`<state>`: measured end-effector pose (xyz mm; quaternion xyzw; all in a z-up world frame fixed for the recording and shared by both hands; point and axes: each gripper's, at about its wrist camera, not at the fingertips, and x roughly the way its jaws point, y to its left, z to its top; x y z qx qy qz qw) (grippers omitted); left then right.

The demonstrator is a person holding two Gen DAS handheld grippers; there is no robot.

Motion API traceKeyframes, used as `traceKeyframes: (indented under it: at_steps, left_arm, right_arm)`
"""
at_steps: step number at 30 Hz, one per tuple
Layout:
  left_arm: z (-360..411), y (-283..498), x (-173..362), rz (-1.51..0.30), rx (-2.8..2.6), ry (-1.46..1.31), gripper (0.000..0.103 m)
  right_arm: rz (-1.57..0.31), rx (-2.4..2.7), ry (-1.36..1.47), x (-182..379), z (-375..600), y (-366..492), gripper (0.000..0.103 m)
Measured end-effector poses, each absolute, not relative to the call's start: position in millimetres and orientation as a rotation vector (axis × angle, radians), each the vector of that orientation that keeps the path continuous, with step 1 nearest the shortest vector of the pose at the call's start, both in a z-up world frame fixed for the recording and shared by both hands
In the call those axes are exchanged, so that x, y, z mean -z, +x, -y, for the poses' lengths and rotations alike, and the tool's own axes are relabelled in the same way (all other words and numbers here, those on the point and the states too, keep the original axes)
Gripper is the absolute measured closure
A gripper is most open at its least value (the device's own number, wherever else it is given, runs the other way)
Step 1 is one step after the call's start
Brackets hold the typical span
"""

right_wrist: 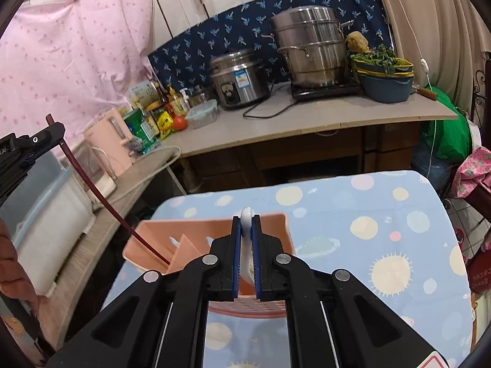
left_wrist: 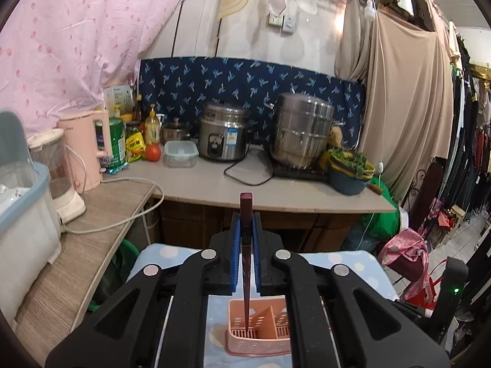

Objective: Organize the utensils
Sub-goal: 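Lower the chopstick into the pink basket and open the left tool while the right tool drops the spoon in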

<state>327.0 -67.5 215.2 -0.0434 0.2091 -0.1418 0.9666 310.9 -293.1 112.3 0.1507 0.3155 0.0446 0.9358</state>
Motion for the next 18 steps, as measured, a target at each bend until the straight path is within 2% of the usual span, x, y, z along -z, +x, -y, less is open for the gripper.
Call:
traceKeyframes:
  at_steps: [3, 4, 7, 8, 12, 18]
  left_arm:
    - [65, 325, -203, -0.412, 0.275, -0.085, 0.095]
    - [63, 324, -202, -0.41, 0.268, -0.082, 0.089]
    - [57, 315, -200, -0.405, 0.256, -0.082, 0.058]
    - [54, 310, -200, -0.403, 0.247, -0.083, 0.052]
    - [38, 286, -201, -0.425, 0.249, -0.087, 0.048]
    - [9, 231, -180, -0.52, 0.229, -0.056, 0.044]
  right_arm:
    - [-0.637, -0.081, 0.298, -109, 293, 308, 0.094]
    - [-0.628, -0.08, 0.293, -110, 293, 305, 0.093]
    - [-0.609, -0.08, 0.284, -119, 293, 294, 0.092]
    - [-0.602, -0.081, 0.283, -122, 294, 289, 0.091]
    - [-0.575, -0.073, 0.283, -137, 295, 254, 0.075]
    - [-0.618, -0.056, 0.299, -132, 295, 180, 0.071]
